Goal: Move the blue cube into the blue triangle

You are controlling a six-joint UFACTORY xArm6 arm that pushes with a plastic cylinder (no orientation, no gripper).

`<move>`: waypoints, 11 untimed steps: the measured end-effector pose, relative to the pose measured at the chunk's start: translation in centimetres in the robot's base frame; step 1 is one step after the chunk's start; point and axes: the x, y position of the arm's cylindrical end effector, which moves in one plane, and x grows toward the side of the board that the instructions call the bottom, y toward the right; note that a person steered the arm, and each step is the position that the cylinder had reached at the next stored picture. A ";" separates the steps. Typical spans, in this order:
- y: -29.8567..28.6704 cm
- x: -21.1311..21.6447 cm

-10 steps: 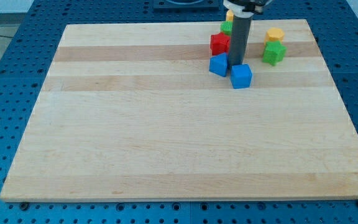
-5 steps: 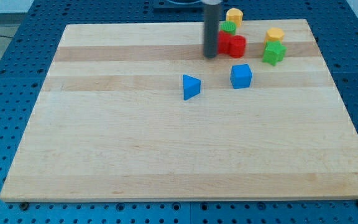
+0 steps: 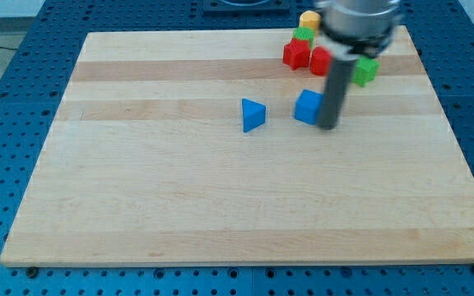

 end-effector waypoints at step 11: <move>10.2 -6.4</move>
